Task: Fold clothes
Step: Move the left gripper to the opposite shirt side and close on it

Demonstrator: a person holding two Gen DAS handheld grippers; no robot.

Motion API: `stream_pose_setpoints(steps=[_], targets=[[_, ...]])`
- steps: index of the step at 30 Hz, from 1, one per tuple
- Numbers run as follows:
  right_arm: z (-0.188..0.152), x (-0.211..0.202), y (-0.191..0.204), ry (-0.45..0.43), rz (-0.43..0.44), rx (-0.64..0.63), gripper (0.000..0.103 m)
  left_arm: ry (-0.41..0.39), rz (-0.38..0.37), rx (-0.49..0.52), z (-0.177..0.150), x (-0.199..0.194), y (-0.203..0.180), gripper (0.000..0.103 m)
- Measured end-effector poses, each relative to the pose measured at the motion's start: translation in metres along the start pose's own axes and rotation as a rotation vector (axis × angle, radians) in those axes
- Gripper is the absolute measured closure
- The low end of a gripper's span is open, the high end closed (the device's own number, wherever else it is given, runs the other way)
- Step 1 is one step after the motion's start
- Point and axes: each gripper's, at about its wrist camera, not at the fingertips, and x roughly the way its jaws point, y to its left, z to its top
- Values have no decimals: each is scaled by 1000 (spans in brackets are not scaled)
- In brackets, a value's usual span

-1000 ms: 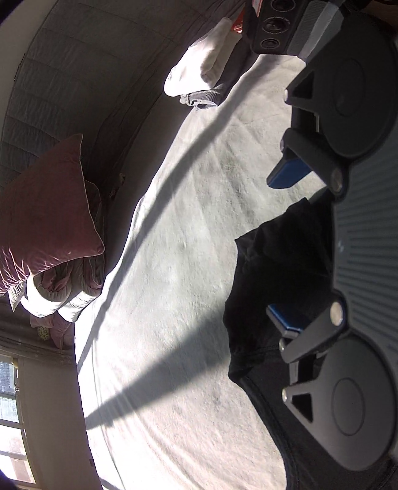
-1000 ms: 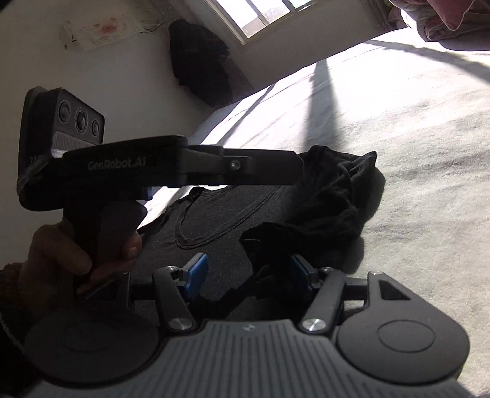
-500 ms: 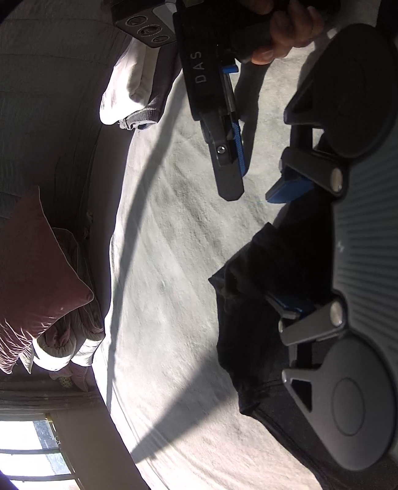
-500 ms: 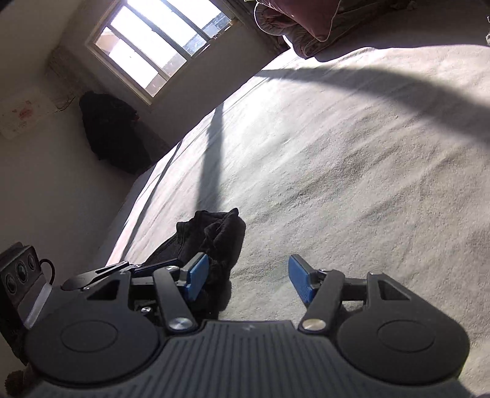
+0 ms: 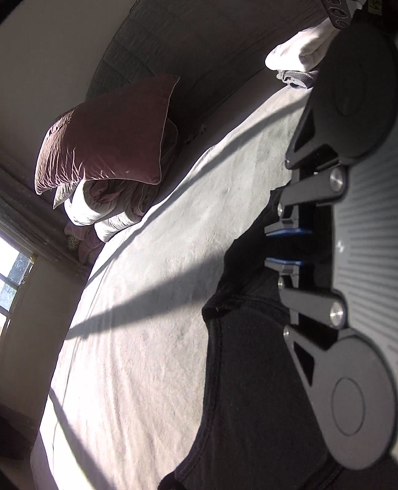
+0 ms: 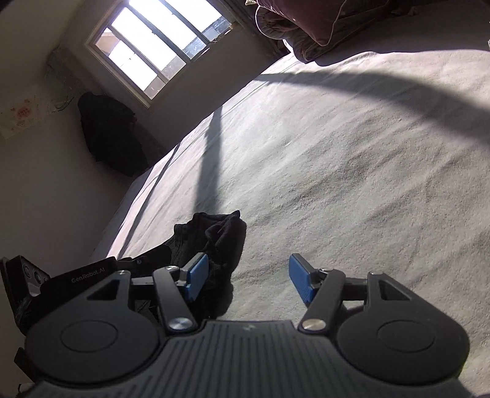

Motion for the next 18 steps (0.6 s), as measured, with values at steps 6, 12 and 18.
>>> stream_pose_setpoints(steps=[6, 12, 18], targets=[[1, -1, -5, -14, 13, 36, 40, 56, -121, 384, -10, -8, -48, 34], [1, 0, -4, -13, 7, 29, 40, 161, -110, 710, -24, 7, -82, 47], [1, 1, -4, -14, 7, 29, 40, 218, -73, 701, -29, 27, -81, 91]])
